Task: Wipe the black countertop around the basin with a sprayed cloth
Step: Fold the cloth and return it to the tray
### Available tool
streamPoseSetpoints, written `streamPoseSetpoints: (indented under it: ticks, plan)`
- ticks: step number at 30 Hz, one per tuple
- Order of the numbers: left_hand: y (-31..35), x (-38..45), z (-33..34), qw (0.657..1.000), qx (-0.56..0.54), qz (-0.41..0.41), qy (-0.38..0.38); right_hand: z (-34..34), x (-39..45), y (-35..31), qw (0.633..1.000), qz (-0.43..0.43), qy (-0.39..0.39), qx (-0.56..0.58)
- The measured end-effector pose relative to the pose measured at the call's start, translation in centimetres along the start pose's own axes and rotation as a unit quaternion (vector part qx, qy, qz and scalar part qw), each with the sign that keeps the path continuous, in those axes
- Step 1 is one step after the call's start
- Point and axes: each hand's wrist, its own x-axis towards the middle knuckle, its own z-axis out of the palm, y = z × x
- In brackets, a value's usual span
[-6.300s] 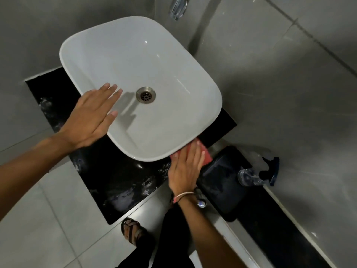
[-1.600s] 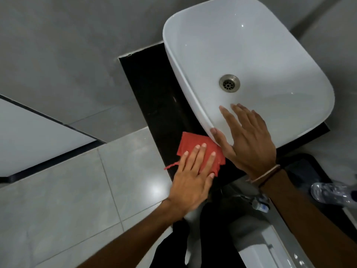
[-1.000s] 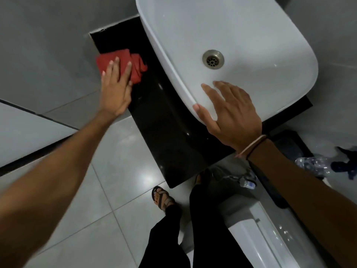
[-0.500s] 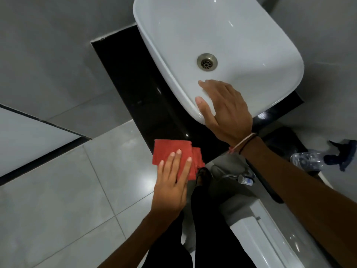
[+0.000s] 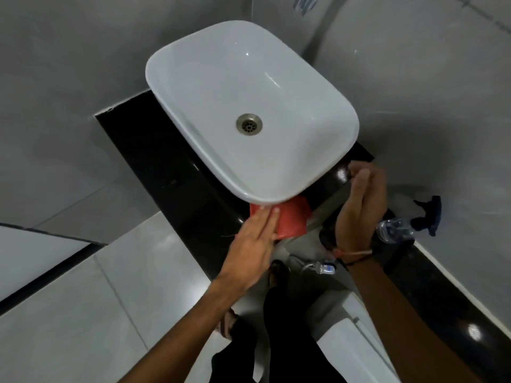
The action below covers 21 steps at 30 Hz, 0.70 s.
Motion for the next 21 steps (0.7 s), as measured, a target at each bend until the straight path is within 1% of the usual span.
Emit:
streamPoseSetpoints:
  ticks: [1, 2, 3, 4, 6, 8, 9, 11, 13, 16, 19, 21]
  plan:
    - [-1.0, -0.5, -0.5, 1.0, -0.006, -0.025, 0.018, -0.6, -1.2, 1.5, 0.999, 0.023, 0.005, -0.026]
    - [-2.0, -1.0, -1.0, 0.998, -0.009, -0.054, 0.035, -1.0, -2.5, 2.8, 0.998, 0.044, -0.006, -0.054]
    - [-2.8, -1.3, -1.3, 0.996, -0.007, -0.072, 0.045, -1.2, -3.7, 3.9, 0.995, 0.063, -0.031, -0.075]
    - [-3.6, -1.5, -1.6, 0.996, 0.002, -0.072, 0.05, -1.1, -4.9, 4.8, 0.992, 0.069, -0.065, -0.087]
    - [-4.1, -0.8, -1.4, 0.999, 0.021, -0.016, 0.03, -1.0, -6.4, 6.1, 0.983, 0.035, -0.131, -0.122]
    - [-4.0, -0.2, -1.2, 0.999, 0.041, 0.016, 0.0, -0.2, -7.6, 6.4, 0.961, -0.016, -0.216, -0.171]
    - [-3.7, 0.1, -0.9, 0.999, 0.046, 0.02, -0.011, 0.1, -8.0, 6.5, 0.949, -0.032, -0.245, -0.198]
    - [-3.5, 0.3, -0.4, 0.998, 0.057, 0.02, -0.014, 0.5, -8.6, 6.8, 0.936, -0.036, -0.264, -0.228]
    - [-3.2, 0.4, 0.0, 0.998, 0.063, 0.024, -0.013, 0.7, -8.8, 7.3, 0.946, 0.001, -0.244, -0.213]
    - [-2.0, 1.3, 0.6, 0.997, 0.061, 0.031, -0.03, 0.8, -8.4, 7.8, 0.968, 0.111, -0.197, -0.106]
    - [0.9, 3.4, 1.6, 0.996, 0.045, 0.046, -0.058, 0.5, -6.9, 8.3, 0.975, 0.199, -0.1, -0.023]
    - [3.0, 5.8, 2.3, 0.995, 0.028, 0.058, -0.081, -0.4, -5.2, 9.1, 0.968, 0.25, -0.027, 0.017]
